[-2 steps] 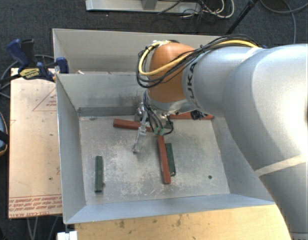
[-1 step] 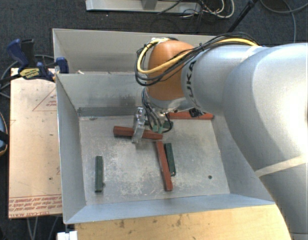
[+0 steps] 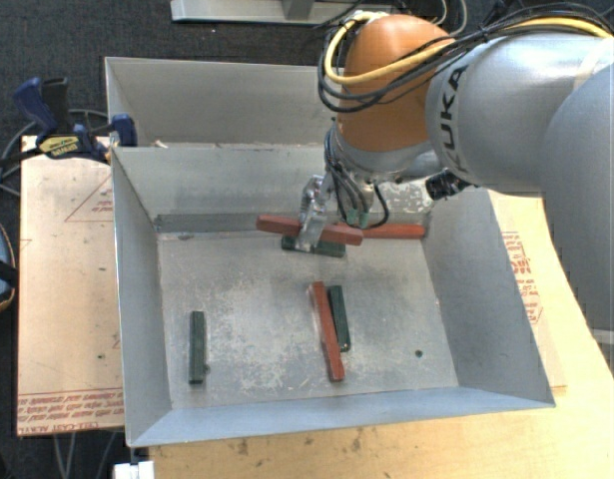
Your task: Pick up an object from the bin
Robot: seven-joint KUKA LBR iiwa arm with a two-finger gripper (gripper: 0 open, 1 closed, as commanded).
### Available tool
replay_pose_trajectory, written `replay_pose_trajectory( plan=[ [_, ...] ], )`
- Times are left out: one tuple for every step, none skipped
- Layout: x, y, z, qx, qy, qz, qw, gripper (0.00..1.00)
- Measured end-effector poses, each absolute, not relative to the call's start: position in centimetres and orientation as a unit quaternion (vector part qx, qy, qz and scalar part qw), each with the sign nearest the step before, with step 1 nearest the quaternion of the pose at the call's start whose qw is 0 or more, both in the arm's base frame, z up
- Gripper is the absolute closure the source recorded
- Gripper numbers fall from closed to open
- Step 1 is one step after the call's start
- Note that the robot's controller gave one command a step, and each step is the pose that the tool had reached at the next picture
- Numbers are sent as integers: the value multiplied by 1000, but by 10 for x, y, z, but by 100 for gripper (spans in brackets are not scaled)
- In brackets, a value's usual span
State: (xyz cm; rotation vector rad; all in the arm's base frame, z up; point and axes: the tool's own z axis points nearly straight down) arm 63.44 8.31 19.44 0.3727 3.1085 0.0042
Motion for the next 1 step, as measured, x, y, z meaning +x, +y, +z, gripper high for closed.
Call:
replay_pose_trajectory(
  plan=[
    [634,81,352,92,996,1,6,100]
  ],
)
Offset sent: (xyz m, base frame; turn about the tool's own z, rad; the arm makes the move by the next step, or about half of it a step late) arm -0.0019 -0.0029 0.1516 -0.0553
